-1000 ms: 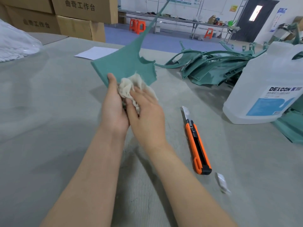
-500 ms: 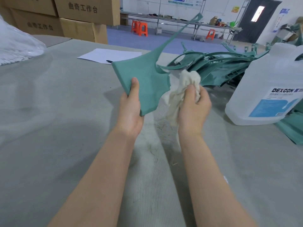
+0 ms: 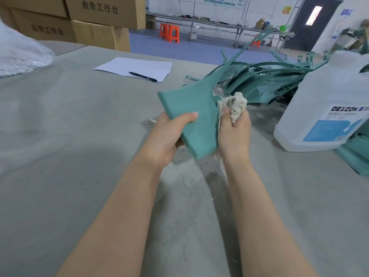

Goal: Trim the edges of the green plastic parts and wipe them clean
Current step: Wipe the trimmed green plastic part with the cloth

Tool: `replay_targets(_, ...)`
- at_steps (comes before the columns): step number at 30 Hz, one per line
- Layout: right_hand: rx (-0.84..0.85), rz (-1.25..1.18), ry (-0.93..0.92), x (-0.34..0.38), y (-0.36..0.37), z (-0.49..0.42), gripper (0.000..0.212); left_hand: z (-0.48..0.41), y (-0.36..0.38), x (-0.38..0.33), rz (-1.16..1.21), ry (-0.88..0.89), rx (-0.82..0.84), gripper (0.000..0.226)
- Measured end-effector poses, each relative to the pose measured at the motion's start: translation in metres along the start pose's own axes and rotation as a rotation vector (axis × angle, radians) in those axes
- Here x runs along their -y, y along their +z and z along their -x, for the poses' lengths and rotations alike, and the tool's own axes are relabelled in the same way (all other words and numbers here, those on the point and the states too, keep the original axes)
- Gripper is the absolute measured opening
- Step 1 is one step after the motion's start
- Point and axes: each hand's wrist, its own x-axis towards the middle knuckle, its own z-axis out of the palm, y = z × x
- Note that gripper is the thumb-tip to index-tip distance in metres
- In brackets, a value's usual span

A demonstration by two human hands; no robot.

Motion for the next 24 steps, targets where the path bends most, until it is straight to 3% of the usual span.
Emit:
replay_targets(7, -0.034, -0.065, 0.164, -0.01, -0.005, -0.007, 0.037, -0.001, 0.004, 0.001, 0.025, -0.1, -0.015, 0.011)
replay_targets(9, 0.076, -0.039, 0.164, -0.01, -0.004, -0.005, 0.029, -0.002, 0.002, 0.0, 0.035, -0.079, -0.059, 0.01)
replay_targets(11, 0.206, -0.092, 0.121, -0.01, -0.002, -0.001, 0.006, -0.004, -0.001, -0.001, 0.024, -0.045, -0.108, 0.009)
replay_targets(13, 0.271, -0.133, 0.072, -0.01, 0.0, 0.001, 0.02, -0.004, -0.004, -0.003, 0.014, -0.031, -0.148, 0.012)
replay_targets(17, 0.151, 0.029, 0.01, -0.012, 0.001, -0.002, 0.011, -0.004, -0.004, -0.004, -0.007, -0.026, -0.166, 0.019)
replay_targets(20, 0.038, 0.109, -0.013, -0.015, 0.0, -0.006, 0.022, -0.002, 0.001, -0.004, -0.05, -0.012, -0.147, 0.013)
replay_targets(24, -0.017, -0.085, 0.106, -0.015, 0.001, -0.005, 0.033, -0.001, 0.003, -0.003, -0.071, 0.0, -0.127, 0.009)
